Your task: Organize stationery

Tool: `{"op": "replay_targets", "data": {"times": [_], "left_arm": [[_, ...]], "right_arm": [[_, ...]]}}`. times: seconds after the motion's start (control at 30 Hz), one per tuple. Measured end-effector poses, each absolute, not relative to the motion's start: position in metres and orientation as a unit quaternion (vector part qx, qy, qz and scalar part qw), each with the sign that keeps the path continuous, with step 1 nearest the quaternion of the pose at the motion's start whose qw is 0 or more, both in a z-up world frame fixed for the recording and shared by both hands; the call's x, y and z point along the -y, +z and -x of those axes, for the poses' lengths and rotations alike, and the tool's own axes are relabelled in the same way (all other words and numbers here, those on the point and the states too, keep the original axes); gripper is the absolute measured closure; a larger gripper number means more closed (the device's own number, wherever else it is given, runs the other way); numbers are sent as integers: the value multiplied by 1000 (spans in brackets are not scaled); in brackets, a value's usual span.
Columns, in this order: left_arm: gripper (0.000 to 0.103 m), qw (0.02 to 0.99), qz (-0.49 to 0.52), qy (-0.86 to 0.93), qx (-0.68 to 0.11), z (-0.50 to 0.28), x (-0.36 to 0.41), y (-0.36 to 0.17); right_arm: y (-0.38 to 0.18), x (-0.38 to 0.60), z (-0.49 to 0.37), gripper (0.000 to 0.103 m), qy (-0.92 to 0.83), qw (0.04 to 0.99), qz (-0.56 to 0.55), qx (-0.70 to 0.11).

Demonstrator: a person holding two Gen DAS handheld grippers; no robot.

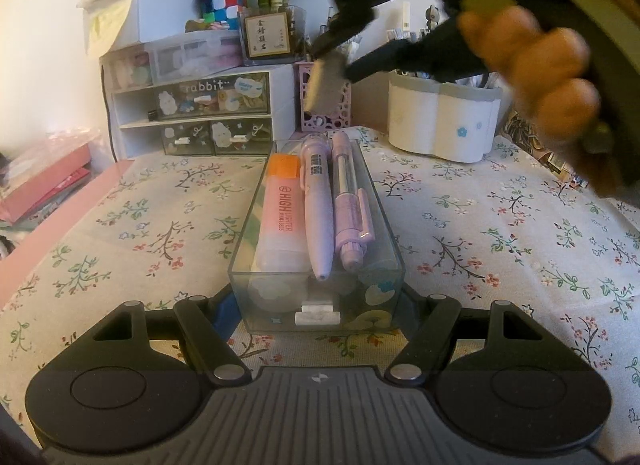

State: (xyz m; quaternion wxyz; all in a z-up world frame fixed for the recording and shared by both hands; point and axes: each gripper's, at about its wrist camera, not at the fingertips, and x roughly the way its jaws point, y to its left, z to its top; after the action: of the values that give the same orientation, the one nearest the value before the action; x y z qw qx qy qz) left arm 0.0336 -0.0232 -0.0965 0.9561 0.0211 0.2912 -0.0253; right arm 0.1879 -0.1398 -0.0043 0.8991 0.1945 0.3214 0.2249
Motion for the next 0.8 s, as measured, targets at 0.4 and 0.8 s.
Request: {"op": "replay_targets", "data": {"times": [0.4, 0.8], "left_arm": [[31, 956, -21, -27, -292, -35, 22, -97], [31, 948, -17, -32, -316, -48, 19, -92]], "right_arm": [[-24, 104, -195, 77, 217, 897, -117, -366], [-37, 188, -144, 71, 172, 906, -155, -355]]}}
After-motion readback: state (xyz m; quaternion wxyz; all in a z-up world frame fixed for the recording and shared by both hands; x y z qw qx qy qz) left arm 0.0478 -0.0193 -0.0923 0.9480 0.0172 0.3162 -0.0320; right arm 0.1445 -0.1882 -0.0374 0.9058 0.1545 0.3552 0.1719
